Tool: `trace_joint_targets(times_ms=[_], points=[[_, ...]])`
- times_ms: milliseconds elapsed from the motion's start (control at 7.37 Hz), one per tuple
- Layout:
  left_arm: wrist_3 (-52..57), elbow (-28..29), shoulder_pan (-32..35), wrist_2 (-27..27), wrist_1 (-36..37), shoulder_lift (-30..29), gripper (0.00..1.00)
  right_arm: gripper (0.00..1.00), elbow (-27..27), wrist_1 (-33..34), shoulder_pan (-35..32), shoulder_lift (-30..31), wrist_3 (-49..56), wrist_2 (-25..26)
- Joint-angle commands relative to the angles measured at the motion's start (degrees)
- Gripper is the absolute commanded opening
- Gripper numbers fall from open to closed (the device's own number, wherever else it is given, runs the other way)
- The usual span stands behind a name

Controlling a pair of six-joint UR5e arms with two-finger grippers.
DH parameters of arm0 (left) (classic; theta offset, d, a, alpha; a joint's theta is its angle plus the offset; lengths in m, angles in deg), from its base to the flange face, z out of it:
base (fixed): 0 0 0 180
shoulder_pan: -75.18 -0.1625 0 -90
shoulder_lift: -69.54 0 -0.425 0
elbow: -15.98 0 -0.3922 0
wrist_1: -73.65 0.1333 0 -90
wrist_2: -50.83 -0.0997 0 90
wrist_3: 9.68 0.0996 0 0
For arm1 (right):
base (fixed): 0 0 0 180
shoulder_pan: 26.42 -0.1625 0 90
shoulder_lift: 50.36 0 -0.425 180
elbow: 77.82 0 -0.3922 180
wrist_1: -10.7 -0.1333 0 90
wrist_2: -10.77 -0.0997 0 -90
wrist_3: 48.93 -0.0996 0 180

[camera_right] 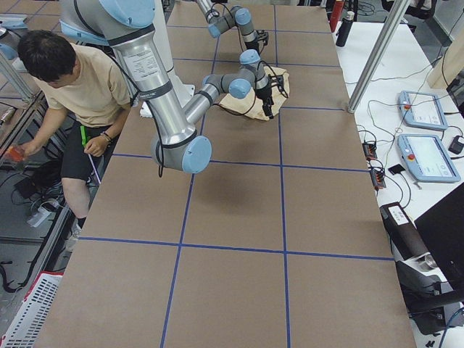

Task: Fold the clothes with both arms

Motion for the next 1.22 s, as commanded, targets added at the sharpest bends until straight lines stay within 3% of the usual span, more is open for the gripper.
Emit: trace_joint_targets(times_ms=[0,407,543,679,815,950,1086], points=[[5.52,18.15,8.55,0.08,-0.77,-14.73,0.0,1.0,0.04,0.0,0.22,-0.03,-0.1,0.0],[6.31,43.49,12.18,0.17,-14.1,-31.54,0.0,1.0,0.12,0.0,0.31,-0.12,-0.09,0.0],[6.4,43.56,12.71,0.6,-15.18,-31.42,0.34,1.0,0.13,0.0,0.48,-0.21,-0.53,0.0],[9.62,42.08,13.06,0.69,-17.97,-29.24,0.99,1.0,-0.22,0.0,1.18,-0.82,-0.71,0.35],[12.17,37.19,13.59,1.48,-21.31,-25.13,1.0,1.0,-0.75,0.0,1.54,-1.69,-1.67,0.52],[12.29,28.44,13.6,5.49,-20.64,-18.74,1.0,1.0,-3.54,0.44,1.89,-5.1,-5.68,0.53],[12.38,22.61,13.68,7.53,-20.72,-13.54,1.0,0.99,-9.48,0.53,3.02,-10.44,-10.68,1.57]])
